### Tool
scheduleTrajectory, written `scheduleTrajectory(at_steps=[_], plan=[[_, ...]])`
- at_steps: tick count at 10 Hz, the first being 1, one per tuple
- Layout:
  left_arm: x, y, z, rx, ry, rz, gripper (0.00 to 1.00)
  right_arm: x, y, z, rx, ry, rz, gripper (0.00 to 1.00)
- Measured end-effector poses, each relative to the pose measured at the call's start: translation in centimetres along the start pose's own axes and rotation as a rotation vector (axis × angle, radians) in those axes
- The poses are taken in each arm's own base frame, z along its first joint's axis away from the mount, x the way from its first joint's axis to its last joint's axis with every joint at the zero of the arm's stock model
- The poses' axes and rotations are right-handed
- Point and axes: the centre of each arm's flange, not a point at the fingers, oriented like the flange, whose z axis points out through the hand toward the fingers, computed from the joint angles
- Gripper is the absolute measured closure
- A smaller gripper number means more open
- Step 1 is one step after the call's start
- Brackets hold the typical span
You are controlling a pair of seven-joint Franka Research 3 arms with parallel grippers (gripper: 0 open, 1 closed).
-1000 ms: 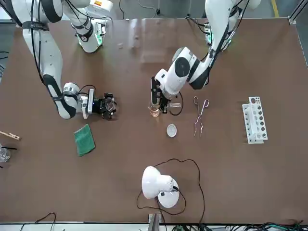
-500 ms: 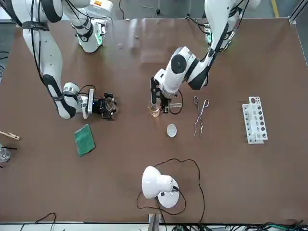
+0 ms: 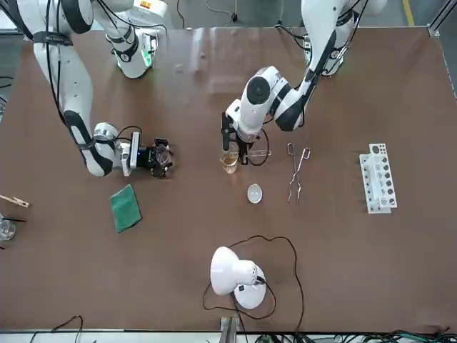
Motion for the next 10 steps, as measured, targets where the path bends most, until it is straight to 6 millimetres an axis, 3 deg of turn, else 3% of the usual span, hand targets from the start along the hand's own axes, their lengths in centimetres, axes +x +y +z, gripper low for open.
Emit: scheduleTrajectory(at_steps=[4,10], plan=[[0.7,-0.2,-1.1,0.041,-0.072,0.022,0.79,0.0,0.0,0.0,0.0,0.001,0.0,0.62],[1.9,1.7,-0.6,0.054,-0.115,0.036,0.79,0.0,0.0,0.0,0.0,0.001,0.0,0.62]])
